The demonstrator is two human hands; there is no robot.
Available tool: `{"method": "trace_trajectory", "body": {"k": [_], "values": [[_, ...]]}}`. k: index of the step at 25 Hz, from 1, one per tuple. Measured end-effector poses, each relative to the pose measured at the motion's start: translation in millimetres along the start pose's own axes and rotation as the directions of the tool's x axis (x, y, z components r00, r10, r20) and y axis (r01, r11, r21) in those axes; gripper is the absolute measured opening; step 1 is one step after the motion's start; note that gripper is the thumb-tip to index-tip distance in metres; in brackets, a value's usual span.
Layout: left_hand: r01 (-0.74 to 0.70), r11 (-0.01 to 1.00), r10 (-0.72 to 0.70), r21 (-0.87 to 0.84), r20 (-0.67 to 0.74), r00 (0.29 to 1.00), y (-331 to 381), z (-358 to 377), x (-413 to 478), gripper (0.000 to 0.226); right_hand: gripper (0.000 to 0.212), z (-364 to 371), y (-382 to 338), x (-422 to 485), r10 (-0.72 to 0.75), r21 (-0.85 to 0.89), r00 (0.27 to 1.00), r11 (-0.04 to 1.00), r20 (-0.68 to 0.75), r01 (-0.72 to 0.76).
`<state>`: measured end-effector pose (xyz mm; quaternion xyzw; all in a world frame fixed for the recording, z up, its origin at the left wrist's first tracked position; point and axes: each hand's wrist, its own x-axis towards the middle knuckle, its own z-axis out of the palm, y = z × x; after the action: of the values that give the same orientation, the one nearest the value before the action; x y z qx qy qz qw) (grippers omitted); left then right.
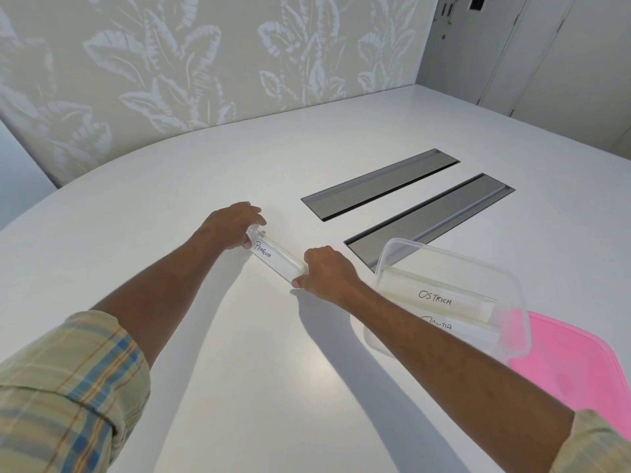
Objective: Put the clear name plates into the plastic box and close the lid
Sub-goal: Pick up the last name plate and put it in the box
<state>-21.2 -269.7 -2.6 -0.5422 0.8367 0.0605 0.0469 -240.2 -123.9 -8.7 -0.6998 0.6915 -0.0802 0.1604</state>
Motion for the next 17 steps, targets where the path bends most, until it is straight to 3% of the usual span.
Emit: {"method": "trace_trajectory", "body": {"k": [5,10,17], "values": [[0.016,1.0,-0.017,-0.02,-0.046,0.999,-9.1,5.1,1.9,0.058,0.027,3.6,-1.6,5.3,-0.002,-0.007,1.0,1.0,-0.022,0.002],[-0.017,1.0,0.014,-0.021,-0.103,0.995,-8.8,6.2,-2.8,0.053,0.048,11.5,-6.4,9.1,0.007,0.042,0.999,0.999,-0.053,-0.004],[-0.031,0.999,0.025,-0.041,-0.131,0.991,-17.2,0.0,-19.1,0.045,0.029,2.9,-8.9,9.4,-0.023,0.051,0.997,0.998,-0.08,0.027]]}}
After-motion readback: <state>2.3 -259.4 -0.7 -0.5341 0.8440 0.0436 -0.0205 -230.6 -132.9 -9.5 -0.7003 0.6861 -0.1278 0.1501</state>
